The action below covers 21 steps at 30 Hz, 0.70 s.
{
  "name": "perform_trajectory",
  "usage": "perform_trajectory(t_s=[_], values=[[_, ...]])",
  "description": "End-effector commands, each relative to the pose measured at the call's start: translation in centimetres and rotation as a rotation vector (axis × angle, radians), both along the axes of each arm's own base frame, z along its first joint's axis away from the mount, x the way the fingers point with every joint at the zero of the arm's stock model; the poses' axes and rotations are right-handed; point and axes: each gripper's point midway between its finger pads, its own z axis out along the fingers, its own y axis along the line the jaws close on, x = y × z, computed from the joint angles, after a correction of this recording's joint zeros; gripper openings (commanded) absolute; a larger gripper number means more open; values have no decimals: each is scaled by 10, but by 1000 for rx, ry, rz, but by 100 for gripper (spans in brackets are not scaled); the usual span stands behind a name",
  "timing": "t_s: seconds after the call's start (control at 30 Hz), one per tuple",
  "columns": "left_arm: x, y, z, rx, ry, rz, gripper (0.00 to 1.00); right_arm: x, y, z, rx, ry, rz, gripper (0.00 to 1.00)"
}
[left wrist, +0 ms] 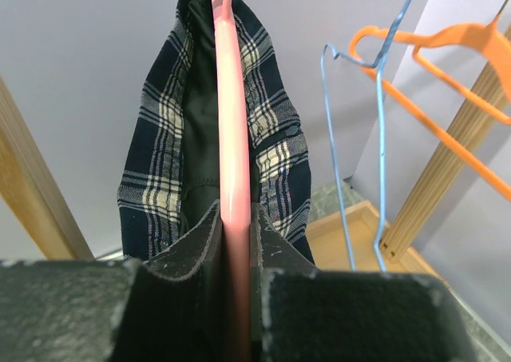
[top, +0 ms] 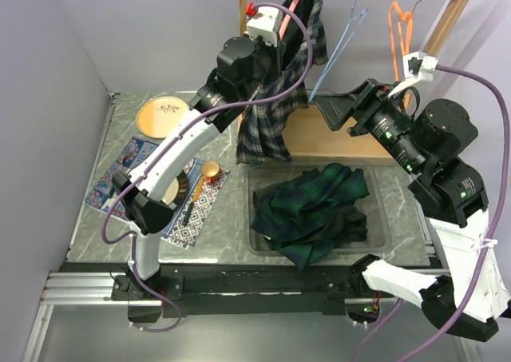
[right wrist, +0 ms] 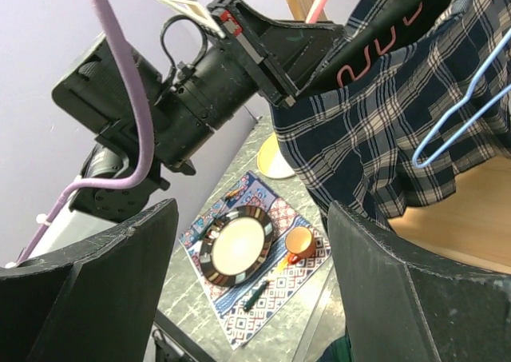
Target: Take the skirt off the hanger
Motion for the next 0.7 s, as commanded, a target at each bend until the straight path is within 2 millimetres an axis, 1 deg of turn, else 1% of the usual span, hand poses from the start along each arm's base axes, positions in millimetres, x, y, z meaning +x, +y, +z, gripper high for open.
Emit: perform_trajectory(t_s=[0.0,0.07,0.17,0.23,0.27,0.3,0.37,0.43,0.47,0.5,0.67], values=[[-40,26,121,-233,-281,-35,1,-6,-7,28,36,-83,-18,82],[-40,28,121,-233,-280,-28,1,-7,-6,29,41,-84,-14,83],[-45,35,129,-245,-284,-15,1,-8,-7,29,32,-77,-13,82],[-54,44,138,-263,-295,-15,1,-11,-7,29,32,-75,-4,83],[-57,45,140,-274,-296,-23,1,-13,-7,29,32,-80,-1,83],[-63,51,148,-289,-308,-24,1,-14,-7,30,33,-82,2,83],[-68,57,155,-304,-313,-22,1,-15,-7,30,34,-79,7,84],[-76,63,164,-316,-323,-23,1,-17,-8,33,36,-83,10,86],[-78,65,166,-320,-327,-23,1,-17,-7,31,35,-72,12,86],[-85,71,173,-332,-337,-27,1,-19,-8,32,37,-74,15,87],[-101,81,190,-364,-367,-50,1,-22,-6,29,35,-70,32,89]])
